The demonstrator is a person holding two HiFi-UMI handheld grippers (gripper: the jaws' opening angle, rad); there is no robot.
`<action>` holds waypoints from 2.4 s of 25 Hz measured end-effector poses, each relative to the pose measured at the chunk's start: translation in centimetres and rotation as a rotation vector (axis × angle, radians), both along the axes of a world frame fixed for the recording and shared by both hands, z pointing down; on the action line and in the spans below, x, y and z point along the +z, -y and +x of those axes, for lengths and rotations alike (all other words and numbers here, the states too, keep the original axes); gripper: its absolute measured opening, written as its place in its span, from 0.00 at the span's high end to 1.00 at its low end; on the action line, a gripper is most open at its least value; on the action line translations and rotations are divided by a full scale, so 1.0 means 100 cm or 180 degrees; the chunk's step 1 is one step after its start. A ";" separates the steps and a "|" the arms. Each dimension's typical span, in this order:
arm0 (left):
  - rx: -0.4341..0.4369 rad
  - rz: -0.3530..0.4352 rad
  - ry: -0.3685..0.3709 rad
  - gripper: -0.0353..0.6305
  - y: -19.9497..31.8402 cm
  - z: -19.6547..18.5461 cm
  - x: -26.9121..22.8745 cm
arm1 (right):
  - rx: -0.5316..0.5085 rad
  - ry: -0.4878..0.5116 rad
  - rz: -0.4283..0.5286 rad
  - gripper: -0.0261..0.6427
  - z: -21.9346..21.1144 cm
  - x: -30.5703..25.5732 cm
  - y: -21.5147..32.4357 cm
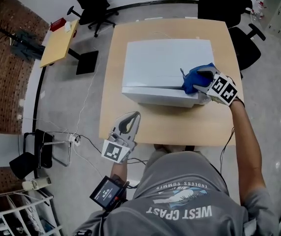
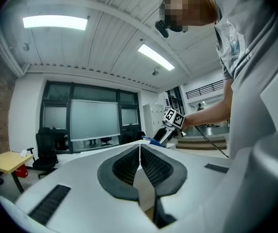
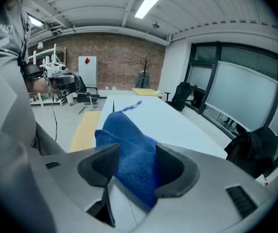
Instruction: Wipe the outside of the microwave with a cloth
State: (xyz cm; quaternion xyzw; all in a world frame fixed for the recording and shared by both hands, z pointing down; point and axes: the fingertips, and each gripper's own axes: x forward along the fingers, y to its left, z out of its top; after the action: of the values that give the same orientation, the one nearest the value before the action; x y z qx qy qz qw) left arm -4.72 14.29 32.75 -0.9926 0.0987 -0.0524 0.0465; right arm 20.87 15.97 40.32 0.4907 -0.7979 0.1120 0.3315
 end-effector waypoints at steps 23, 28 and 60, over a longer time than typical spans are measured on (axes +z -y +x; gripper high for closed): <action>0.0096 -0.0358 -0.0001 0.91 0.065 -0.056 0.038 | 0.0745 0.1174 0.0784 0.90 -0.190 -0.039 0.048; -0.0029 -0.0354 0.0101 0.91 0.086 -0.093 0.045 | 0.0740 0.1031 0.0795 0.90 -0.241 0.013 0.105; 0.0083 -0.0392 0.0364 0.91 0.097 -0.114 0.063 | 0.0940 0.0450 0.0870 0.90 -0.247 0.097 0.129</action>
State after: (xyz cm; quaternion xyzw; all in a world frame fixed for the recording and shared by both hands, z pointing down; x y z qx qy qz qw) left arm -16.12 4.60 39.06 -0.9902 0.0796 -0.1144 -0.0083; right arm -3.86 3.11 50.02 0.6337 -0.7464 0.0843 0.1852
